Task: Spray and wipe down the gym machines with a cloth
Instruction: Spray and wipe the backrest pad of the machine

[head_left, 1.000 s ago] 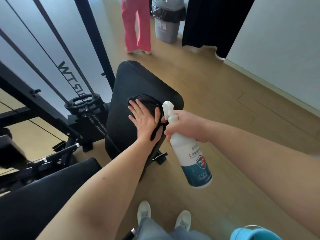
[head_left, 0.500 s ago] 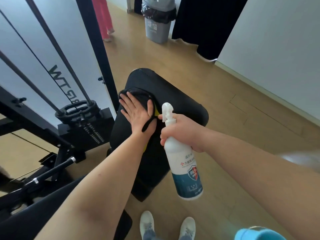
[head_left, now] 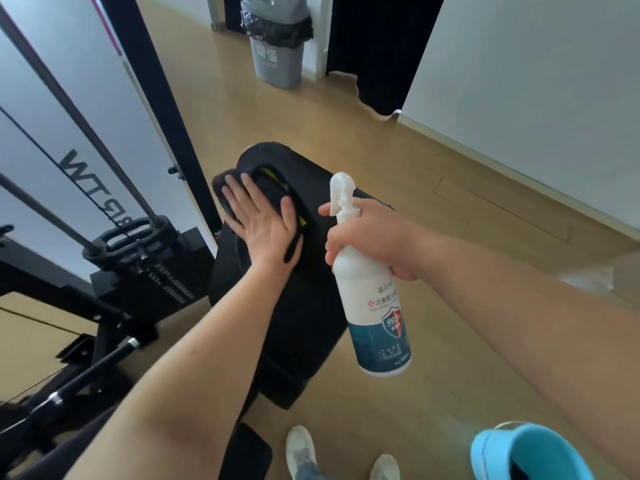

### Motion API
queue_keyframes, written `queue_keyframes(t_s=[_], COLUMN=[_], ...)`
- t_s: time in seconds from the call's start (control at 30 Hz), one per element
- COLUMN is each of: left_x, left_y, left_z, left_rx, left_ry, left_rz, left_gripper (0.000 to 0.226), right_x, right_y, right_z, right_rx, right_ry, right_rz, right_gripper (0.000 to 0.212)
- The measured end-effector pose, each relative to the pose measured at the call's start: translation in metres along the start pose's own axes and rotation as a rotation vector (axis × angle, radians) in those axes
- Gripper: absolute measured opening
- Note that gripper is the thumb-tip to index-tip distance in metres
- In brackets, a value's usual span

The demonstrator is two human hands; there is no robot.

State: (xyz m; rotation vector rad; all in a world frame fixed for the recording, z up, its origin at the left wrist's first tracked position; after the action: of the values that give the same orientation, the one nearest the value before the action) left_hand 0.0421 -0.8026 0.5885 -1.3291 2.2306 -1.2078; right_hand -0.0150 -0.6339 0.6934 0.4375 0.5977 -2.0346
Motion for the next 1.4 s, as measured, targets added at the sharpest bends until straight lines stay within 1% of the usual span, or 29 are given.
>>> queue_keyframes(t_s=[0.07, 0.13, 0.2, 0.23, 0.3, 0.37, 0.43, 0.53, 0.67, 0.8, 0.87, 1.0, 1.17, 1.3, 1.37, 1.4], left_x=[-0.025, -0.051, -0.074, -0.078, -0.067, -0.045, -0.024, 0.006, 0.04, 0.043, 0.036, 0.014, -0.013, -0.009, -0.002, 0.0], left_y=[0.008, 0.02, 0.034, 0.037, 0.031, 0.021, 0.013, 0.003, -0.017, -0.025, -0.018, 0.006, 0.028, 0.024, 0.018, 0.013], left_z=[-0.014, -0.02, -0.024, -0.026, -0.032, -0.033, -0.03, -0.023, -0.012, 0.013, 0.036, 0.092, 0.156, 0.162, 0.152, 0.148], left_rx=[0.035, 0.117, 0.209, 0.22, 0.135, 0.023, -0.048, -0.111, -0.25, -0.358, -0.388, -0.423, -0.43, -0.518, -0.571, -0.611], left_ry=[0.117, 0.23, 0.284, 0.28, 0.182, 0.035, -0.049, -0.078, -0.122, -0.096, -0.136, -0.265, -0.448, -0.531, -0.512, -0.505], left_rz=[0.03, 0.067, 0.128, 0.145, 0.156, 0.129, 0.1, 0.043, -0.068, -0.182, -0.191, -0.137, 0.028, 0.097, 0.11, 0.105], left_gripper=[0.083, 0.092, 0.102, 0.103, 0.1, 0.097, 0.097, 0.093, 0.073, 0.054, 0.053, 0.053, 0.046, 0.038, 0.036, 0.04], right_x=[-0.001, 0.0, 0.001, 0.002, 0.006, 0.014, 0.023, 0.033, 0.038, 0.037, 0.039, 0.048, 0.049, 0.047, 0.049, 0.051], right_y=[-0.002, 0.001, 0.006, 0.01, 0.019, 0.027, 0.033, 0.039, 0.048, 0.049, 0.05, 0.06, 0.086, 0.1, 0.101, 0.1], right_z=[0.002, 0.006, 0.01, 0.013, 0.017, 0.02, 0.022, 0.021, 0.019, 0.014, 0.008, -0.008, -0.031, -0.036, -0.035, -0.035], right_rx=[0.008, -0.003, -0.035, -0.056, -0.091, -0.116, -0.12, -0.104, -0.098, -0.107, -0.108, -0.106, -0.097, -0.1, -0.106, -0.108], right_ry=[0.017, 0.01, 0.002, 0.004, 0.004, -0.008, -0.017, -0.023, -0.032, -0.004, 0.02, 0.052, 0.108, 0.111, 0.116, 0.122], right_rz=[-0.003, -0.002, 0.005, 0.009, 0.018, 0.028, 0.026, 0.037, 0.058, 0.047, 0.048, 0.066, 0.14, 0.171, 0.152, 0.135], right_gripper=[0.061, 0.062, 0.065, 0.067, 0.07, 0.075, 0.079, 0.082, 0.086, 0.083, 0.081, 0.079, 0.076, 0.076, 0.072, 0.069])
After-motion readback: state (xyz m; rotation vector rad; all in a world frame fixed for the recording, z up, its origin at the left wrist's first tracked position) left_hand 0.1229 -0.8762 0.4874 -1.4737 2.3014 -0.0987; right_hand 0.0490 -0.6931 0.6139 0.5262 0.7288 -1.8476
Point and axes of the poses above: each hand's wrist, its own x-axis towards the middle knuckle, its own y-axis out of the palm, z = x × y, the point moved 6 cm from there along x, towards the middle knuckle, and after that the axes turned 7 degrees about x, right-handed, at the moved point
